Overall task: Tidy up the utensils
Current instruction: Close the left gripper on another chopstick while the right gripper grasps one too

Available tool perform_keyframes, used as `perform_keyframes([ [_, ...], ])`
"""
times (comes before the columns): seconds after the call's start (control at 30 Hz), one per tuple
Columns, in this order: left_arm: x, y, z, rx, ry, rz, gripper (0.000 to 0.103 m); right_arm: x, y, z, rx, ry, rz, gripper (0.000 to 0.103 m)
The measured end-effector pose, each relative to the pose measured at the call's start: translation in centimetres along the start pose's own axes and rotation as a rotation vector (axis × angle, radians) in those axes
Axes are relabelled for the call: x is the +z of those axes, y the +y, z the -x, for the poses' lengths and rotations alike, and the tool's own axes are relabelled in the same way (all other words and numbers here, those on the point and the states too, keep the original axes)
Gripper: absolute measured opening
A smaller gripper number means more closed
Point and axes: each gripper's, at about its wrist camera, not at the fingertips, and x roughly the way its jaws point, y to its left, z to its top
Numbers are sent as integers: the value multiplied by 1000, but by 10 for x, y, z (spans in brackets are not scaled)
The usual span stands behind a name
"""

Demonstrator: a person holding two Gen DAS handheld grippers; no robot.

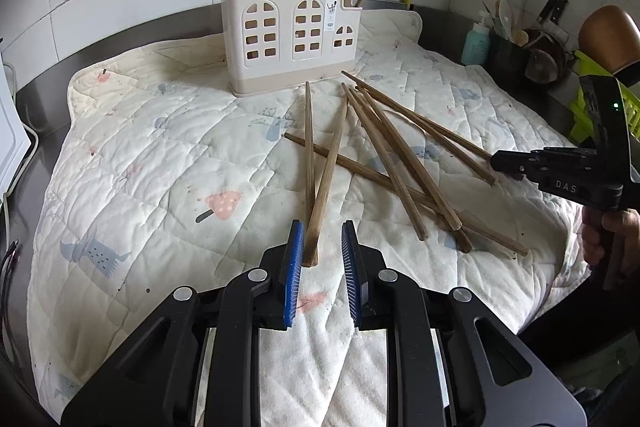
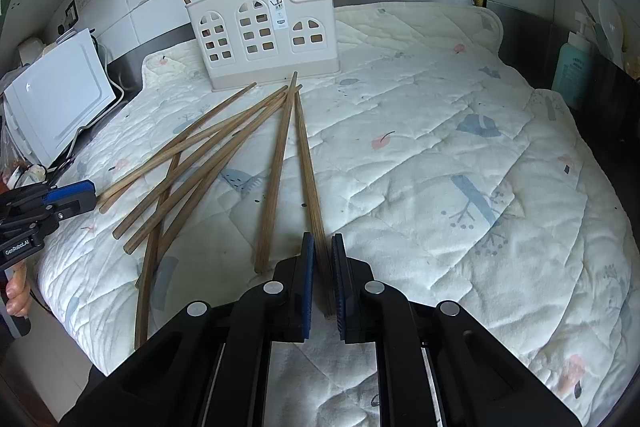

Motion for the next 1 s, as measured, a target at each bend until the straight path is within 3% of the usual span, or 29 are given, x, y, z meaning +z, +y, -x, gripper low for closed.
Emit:
perform_keyframes([
  [0.3,4,0,-16,25,21,-27,18,0,0,0,0,-1,-2,9],
  [0.4,4,-3,-19,38,27,-51,13,0,0,-1,1,-2,-3,9],
  [1.0,7,-4,1,35,-55,-34,6,2,1,8,5,-34,-10,9],
])
